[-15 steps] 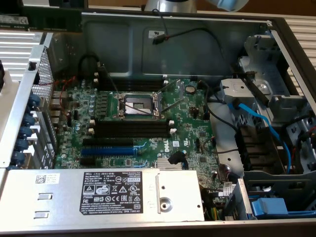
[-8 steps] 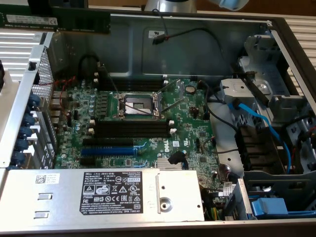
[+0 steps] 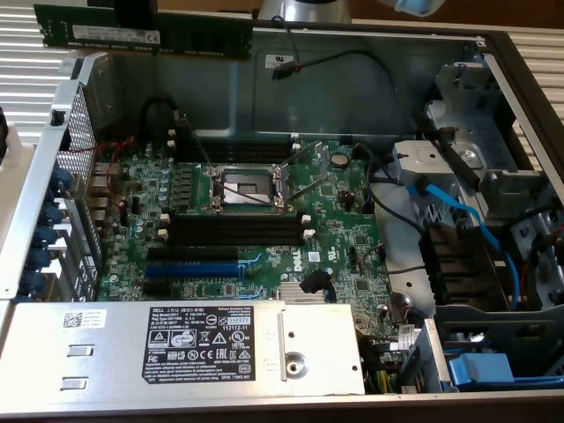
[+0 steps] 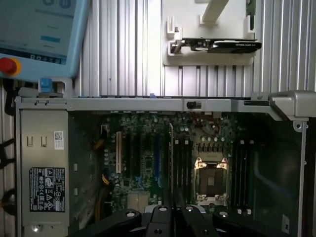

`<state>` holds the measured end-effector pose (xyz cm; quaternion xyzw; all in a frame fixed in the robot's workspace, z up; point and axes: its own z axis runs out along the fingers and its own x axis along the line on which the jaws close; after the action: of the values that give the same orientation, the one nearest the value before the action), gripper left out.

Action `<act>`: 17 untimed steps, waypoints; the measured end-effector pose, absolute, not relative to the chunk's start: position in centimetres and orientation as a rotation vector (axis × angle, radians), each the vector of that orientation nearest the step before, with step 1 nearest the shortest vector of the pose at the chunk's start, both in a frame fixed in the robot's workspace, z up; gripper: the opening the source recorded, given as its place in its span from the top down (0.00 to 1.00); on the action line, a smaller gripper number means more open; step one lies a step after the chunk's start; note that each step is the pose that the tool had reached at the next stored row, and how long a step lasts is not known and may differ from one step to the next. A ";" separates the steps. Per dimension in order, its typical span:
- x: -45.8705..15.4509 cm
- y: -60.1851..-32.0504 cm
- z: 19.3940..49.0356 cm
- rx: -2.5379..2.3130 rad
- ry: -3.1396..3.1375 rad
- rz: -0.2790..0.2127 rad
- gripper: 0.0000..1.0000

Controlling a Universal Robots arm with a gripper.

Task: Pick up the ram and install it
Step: 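Pick up the ram and move it above insertion slot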

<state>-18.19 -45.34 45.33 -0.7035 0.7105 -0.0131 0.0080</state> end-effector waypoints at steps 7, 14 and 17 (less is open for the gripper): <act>-17.3 -44.4 45.2 -2.202 2.223 -0.041 0.88; -16.1 -43.6 45.1 -2.205 2.226 -0.047 0.88; -15.4 -42.9 45.0 -2.206 2.228 -0.051 0.88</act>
<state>-15.38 -42.89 45.03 -0.7035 0.7105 -0.0162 0.0031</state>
